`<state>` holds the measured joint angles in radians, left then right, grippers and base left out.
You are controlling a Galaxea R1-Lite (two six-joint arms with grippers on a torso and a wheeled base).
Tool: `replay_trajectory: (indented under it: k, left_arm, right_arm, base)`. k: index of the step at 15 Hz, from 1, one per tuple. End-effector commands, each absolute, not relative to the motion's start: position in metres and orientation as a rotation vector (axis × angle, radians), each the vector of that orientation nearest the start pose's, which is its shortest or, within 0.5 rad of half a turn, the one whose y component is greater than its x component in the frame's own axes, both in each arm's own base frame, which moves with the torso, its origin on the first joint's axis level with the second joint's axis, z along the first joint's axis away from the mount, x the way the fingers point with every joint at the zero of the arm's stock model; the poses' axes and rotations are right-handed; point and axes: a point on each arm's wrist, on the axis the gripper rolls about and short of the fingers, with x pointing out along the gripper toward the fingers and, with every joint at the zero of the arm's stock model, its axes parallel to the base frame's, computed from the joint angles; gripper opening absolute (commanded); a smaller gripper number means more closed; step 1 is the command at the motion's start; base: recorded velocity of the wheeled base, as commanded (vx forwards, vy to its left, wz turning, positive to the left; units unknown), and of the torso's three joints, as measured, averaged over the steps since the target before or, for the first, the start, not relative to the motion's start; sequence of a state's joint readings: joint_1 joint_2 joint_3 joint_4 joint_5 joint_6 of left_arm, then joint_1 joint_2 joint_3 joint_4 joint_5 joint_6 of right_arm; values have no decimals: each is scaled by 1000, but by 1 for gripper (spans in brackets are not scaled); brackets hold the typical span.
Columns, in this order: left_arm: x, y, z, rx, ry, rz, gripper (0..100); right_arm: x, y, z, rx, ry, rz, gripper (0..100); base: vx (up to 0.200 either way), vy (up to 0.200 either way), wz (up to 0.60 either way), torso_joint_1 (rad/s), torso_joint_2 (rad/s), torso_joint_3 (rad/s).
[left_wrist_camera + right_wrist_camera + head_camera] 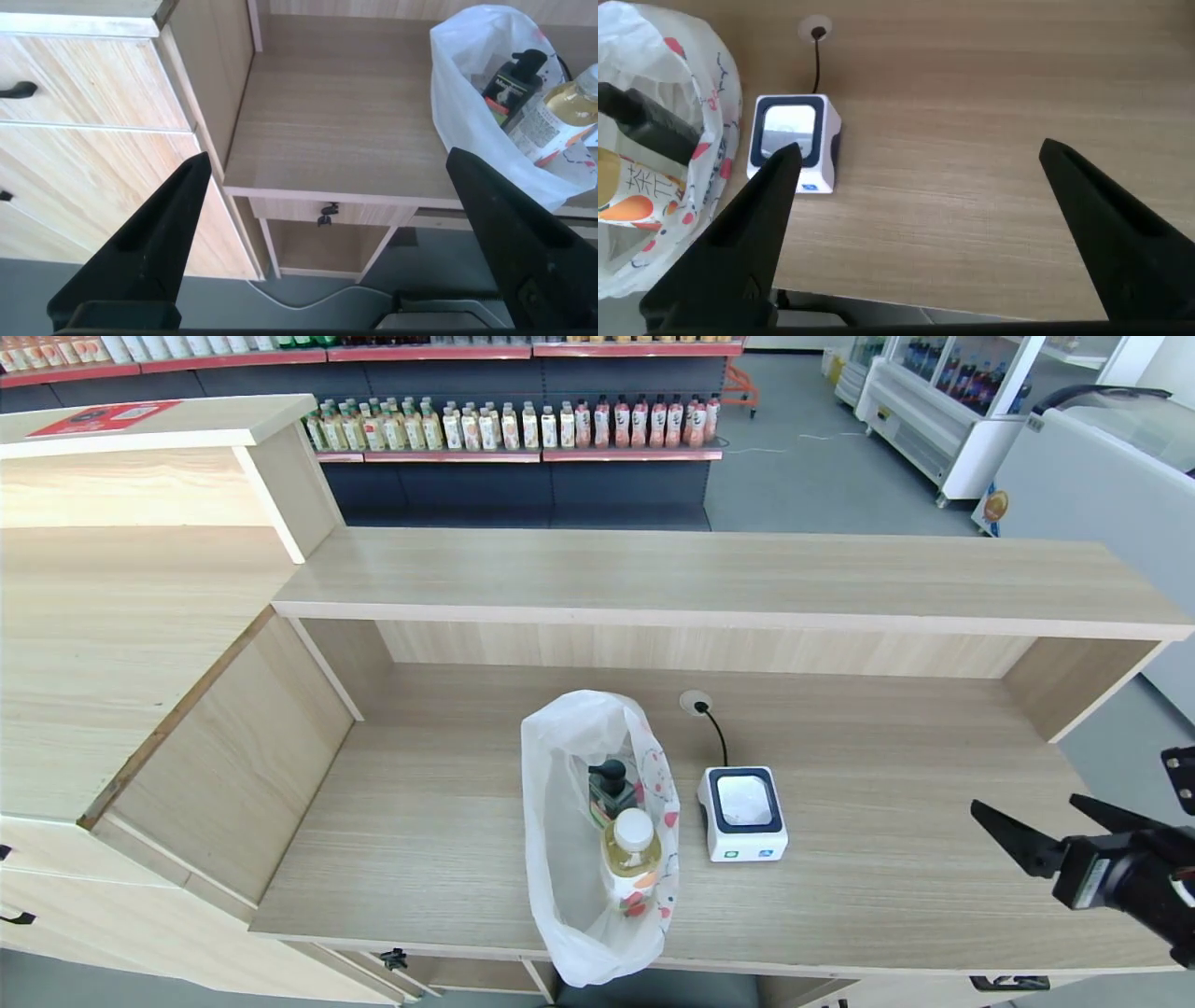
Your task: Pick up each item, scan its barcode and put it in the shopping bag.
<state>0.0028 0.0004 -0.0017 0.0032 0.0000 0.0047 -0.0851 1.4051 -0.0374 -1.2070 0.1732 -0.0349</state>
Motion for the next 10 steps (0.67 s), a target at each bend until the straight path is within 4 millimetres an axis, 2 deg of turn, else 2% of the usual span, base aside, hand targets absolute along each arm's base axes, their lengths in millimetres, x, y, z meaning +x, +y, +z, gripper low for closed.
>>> replay_trajectory:
  k: [1,2,3,4,7,10]
  left_arm:
    - [-23,0,76,5,2,3,100]
    - [-23,0,76,5,2,3,100]
    - [-23,0,76,5,2,3,100]
    - [-23,0,76,5,2,3,100]
    - [-23,0,76,5,2,3,100]
    - [-23,0,76,5,2,3,100]
  right_arm:
    - [97,-11,132,-10,143,-12,100]
    - [72,-7,128,-11,146,-12,100]
    - [72,-7,128,-11,146,-12,100]
    - [33,-1,116,-23,129,21,100]
    - [0,1,96,-51,91,-17,100]
    - [-19,0,78,-51,23,16,100]
  base:
    - [0,0,0,0,0,0]
    - [0,0,0,0,0,0]
    - [0,0,0,0,0,0]
    - [0,0,0,0,0,0]
    - [0,0,0,0,0,0]
    - [0,0,0,0,0,0]
